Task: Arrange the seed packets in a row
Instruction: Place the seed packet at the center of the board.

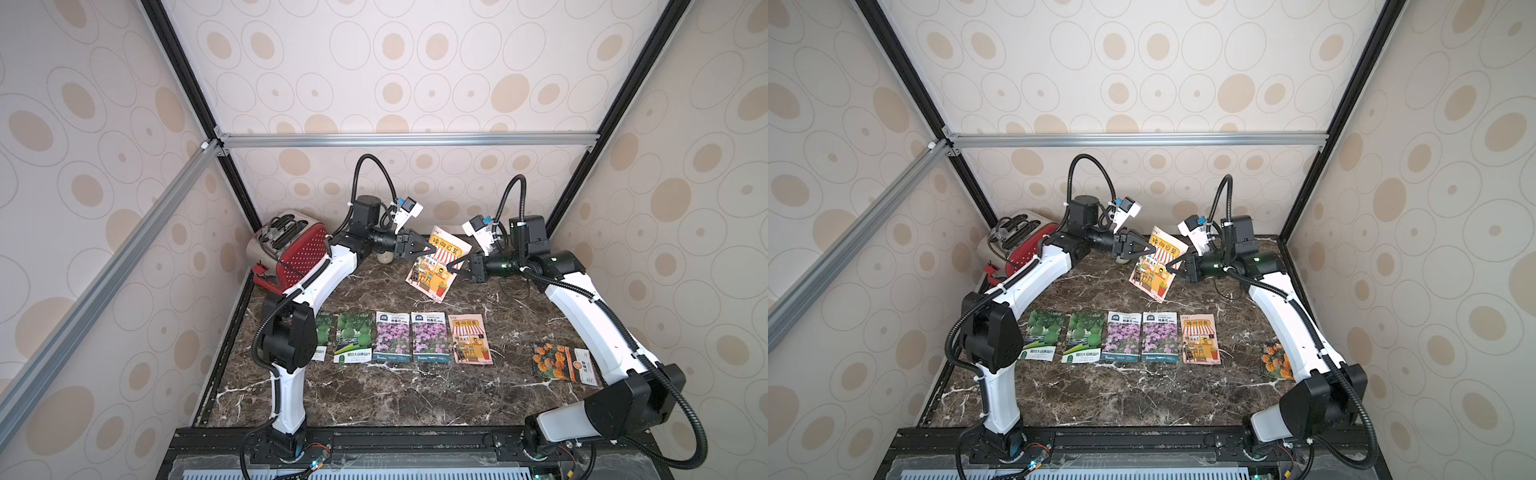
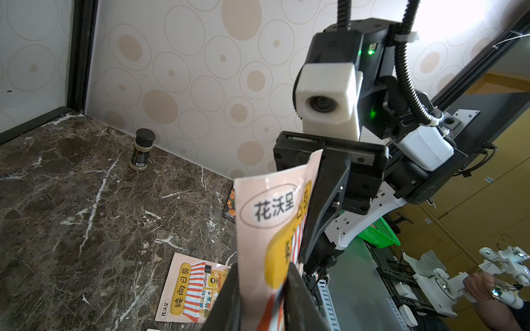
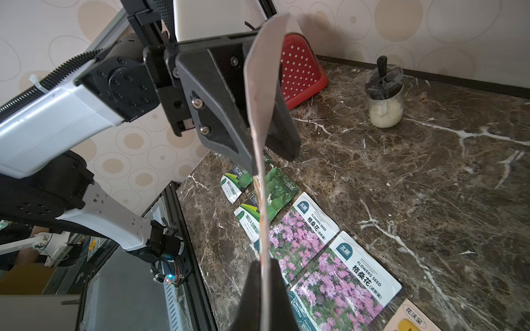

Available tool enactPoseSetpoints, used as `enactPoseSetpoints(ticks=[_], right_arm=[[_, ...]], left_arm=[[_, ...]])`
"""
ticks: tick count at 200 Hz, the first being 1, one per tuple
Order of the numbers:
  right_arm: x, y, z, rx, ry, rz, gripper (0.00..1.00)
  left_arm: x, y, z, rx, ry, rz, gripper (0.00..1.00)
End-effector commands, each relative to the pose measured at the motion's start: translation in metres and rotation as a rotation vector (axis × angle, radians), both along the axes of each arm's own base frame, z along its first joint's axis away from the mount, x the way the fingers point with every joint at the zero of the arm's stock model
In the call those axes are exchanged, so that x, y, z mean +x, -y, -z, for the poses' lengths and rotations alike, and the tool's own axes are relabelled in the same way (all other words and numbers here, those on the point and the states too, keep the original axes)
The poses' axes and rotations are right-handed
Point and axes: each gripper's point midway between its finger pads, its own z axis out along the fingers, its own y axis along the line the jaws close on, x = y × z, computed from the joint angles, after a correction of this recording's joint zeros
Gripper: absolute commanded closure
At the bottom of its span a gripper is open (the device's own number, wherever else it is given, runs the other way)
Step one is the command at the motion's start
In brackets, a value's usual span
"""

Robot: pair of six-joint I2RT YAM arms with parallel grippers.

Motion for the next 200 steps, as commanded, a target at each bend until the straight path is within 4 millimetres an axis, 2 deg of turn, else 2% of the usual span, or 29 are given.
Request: enactPoseSetpoints(ticks=[1, 31, 81, 107, 171, 200], right_arm=[[-0.009, 0.008, -0.010, -0.040, 0.057, 0.010, 1.00], [-0.007, 0.013, -0.003, -0.070, 0.055, 0.034, 1.00], [0.002, 0.018, 0.003, -0.095, 0.061, 0.074, 1.00], [0.005, 0.024, 0.004, -0.113, 0.070, 0.103, 1.00], [0.010, 0.034, -0.002, -0.104, 0.087, 0.144, 1.00], [0.013, 0.032, -0.009, -0.090, 0.094, 0.142, 1.00]], left_arm=[[-0.008, -0.004, -0.029, -0.034, 0.082, -0.012, 0.77], [-0.007, -0.006, -0.035, -0.038, 0.092, -0.031, 0.80], [-0.009, -0.005, -0.039, -0.042, 0.093, -0.043, 0.96], [-0.011, -0.006, -0.040, -0.043, 0.099, -0.050, 0.99], [-0.013, -0.004, -0.032, -0.027, 0.088, -0.040, 1.00], [-0.014, 0.001, -0.014, 0.019, 0.074, -0.038, 0.87]])
